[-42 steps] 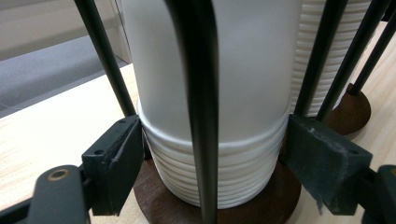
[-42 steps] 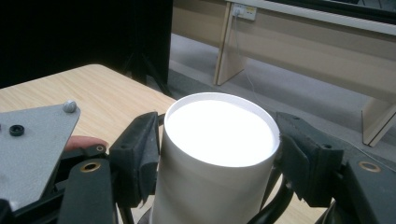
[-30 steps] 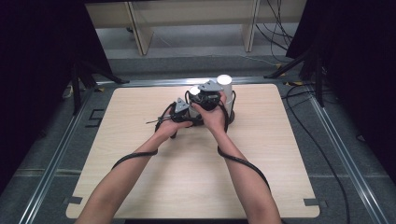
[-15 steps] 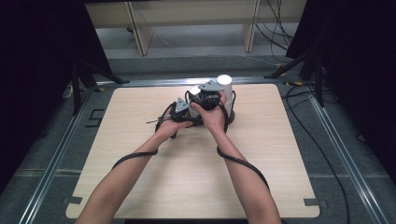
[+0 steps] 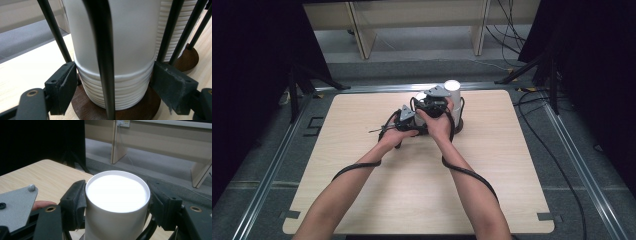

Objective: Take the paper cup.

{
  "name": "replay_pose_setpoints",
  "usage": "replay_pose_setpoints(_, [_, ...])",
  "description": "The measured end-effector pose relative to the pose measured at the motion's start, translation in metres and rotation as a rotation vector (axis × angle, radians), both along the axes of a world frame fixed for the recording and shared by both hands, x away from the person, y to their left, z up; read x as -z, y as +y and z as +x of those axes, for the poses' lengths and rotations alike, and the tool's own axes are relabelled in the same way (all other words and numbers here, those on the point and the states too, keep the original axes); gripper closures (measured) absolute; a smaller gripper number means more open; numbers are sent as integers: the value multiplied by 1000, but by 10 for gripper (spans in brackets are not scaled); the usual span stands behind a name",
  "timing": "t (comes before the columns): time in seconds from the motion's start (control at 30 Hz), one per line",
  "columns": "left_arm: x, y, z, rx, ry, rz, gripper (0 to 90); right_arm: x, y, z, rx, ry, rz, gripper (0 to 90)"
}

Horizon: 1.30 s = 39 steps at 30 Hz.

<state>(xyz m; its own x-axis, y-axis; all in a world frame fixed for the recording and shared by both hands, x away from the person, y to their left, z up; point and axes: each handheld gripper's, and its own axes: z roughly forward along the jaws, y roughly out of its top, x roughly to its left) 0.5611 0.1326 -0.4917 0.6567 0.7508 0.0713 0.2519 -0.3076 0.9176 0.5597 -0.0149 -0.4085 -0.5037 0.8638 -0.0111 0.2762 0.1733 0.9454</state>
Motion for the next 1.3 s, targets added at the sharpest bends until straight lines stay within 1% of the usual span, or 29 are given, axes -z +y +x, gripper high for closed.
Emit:
replay_pose_setpoints(0.03, [0,0,0,2,-4,3,210,0,-1,2,-18,-24,-5,355])
replay_pose_setpoints(0.1, [0,0,0,1,-3,3,211,0,-1,2,-16,-25,-6,355])
replay_pose_setpoints(0.13, [0,0,0,0,-3,2,211,0,-1,2,-16,-13,6,356])
replay_pose_setpoints(0.23, [0,0,0,3,-1,5,213,0,-1,2,-16,-12,12,357])
replay_pose_setpoints(0.27, [0,0,0,3,0,5,213,0,0,1,-5,-2,19,357])
replay_pose_setpoints(0.3, [0,0,0,3,1,5,214,0,-1,1,-5,-14,13,357])
replay_pose_setpoints(0.33, [0,0,0,3,1,5,214,-1,0,0,-3,2,24,357])
replay_pose_setpoints(0.37, [0,0,0,2,3,2,214,-1,0,1,-10,1,15,357])
replay_pose_setpoints(0.4, [0,1,0,2,4,2,215,-1,0,0,-3,8,27,357])
replay_pose_setpoints(0.5, [0,1,-1,2,7,-2,217,-2,-1,-1,5,17,24,358])
replay_pose_setpoints(0.57, [0,2,0,4,9,0,218,-2,-1,-1,2,23,31,358])
replay_pose_setpoints(0.6, [0,3,0,11,13,-4,219,-2,-1,0,1,4,22,358])
replay_pose_setpoints(0.63, [0,3,1,15,16,-18,219,-2,-1,0,-5,9,18,358])
replay_pose_setpoints(0.67, [0,3,1,15,29,-45,217,-2,-2,0,-8,16,16,359])
replay_pose_setpoints(0.7, [0,3,2,14,37,-56,215,-2,-1,0,-5,23,34,358])
replay_pose_setpoints(0.73, [0,3,2,12,40,-64,212,-1,-1,0,-11,20,44,358])
replay_pose_setpoints(0.77, [0,3,3,15,38,-72,207,-1,-1,1,-14,16,39,358])
replay_pose_setpoints(0.8, [0,3,3,14,42,-77,201,-1,-2,2,-15,-2,28,357])
replay_pose_setpoints(0.83, [0,2,4,6,46,-85,194,-2,-2,2,-21,3,23,357])
replay_pose_setpoints(0.87, [0,2,4,7,49,-88,190,-2,-2,2,-29,5,32,356])
replay_pose_setpoints(0.93, [1,2,5,6,56,-98,188,-2,-2,1,-13,28,32,353])
replay_pose_setpoints(0.97, [0,2,5,8,58,-98,189,-2,-2,1,-8,37,43,351])
replay_pose_setpoints(1.03, [0,3,6,9,60,-104,194,-3,-1,1,-15,29,42,348])
replay_pose_setpoints(1.07, [0,3,6,8,62,-106,196,-3,-1,2,-24,20,36,348])
replay_pose_setpoints(1.1, [0,3,5,6,65,-108,199,-3,-1,2,-14,12,17,348])
replay_pose_setpoints(1.13, [0,3,5,6,64,-106,201,-2,1,2,-13,17,39,349])
replay_pose_setpoints(1.17, [-1,3,5,5,64,-101,203,-2,-1,3,-10,-10,18,351])
replay_pose_setpoints(1.27, [-2,2,5,1,62,-87,206,-2,0,2,-6,10,35,359])
replay_pose_setpoints(1.3, [-2,2,5,0,60,-86,207,-3,1,1,-2,5,25,361])
